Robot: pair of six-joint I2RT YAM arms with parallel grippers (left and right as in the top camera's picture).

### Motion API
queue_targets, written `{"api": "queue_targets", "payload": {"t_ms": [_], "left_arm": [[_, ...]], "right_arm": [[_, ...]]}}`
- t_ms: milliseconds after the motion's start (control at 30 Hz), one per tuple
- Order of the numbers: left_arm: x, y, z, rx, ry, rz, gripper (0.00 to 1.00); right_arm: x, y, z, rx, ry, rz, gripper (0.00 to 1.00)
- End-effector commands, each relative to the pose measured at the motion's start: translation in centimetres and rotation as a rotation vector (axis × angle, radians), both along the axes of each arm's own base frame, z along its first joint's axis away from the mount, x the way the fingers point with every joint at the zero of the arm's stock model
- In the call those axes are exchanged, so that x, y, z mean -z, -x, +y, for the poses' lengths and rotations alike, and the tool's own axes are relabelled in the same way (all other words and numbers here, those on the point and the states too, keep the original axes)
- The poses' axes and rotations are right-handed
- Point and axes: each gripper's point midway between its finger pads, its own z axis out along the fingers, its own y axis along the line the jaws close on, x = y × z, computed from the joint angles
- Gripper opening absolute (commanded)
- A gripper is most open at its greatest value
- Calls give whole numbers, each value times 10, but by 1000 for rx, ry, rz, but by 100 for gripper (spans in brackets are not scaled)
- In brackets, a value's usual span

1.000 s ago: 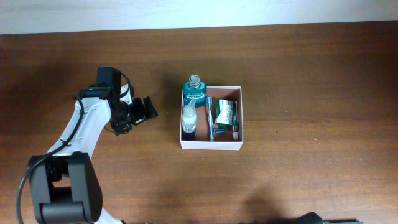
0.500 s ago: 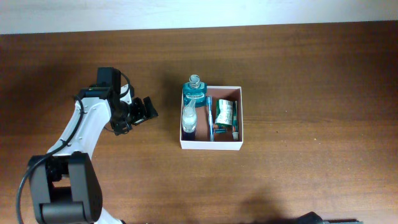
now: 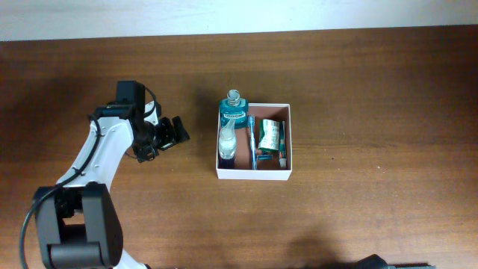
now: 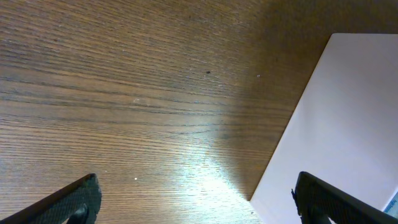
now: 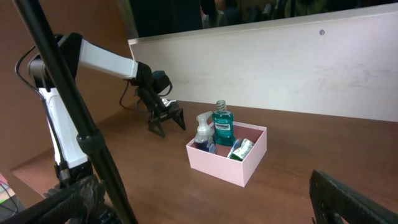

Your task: Pack container

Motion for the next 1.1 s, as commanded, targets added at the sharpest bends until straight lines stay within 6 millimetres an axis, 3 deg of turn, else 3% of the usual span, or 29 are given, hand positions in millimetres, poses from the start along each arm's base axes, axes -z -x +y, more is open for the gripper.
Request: {"api": "queue_targets", "payload": {"t_ms": [0, 200, 433, 633, 800, 1067], "left_arm": [[4, 2, 1, -1, 0, 13, 99], [4, 2, 1, -1, 0, 13, 99], [4, 2, 1, -1, 0, 13, 99], [4, 2, 1, -1, 0, 13, 99], [4, 2, 1, -1, 0, 13, 99], [4, 2, 1, -1, 0, 13, 99]], "right_arm": [[5, 2, 1, -8, 3, 6, 98], [23, 3, 1, -8, 28, 77, 98], [23, 4, 1, -14, 26, 77, 98], [2, -4, 4, -11, 1, 1, 98], [-21, -45, 13, 20, -1, -74, 98], [-1, -146, 47, 34, 27, -60, 98]]}}
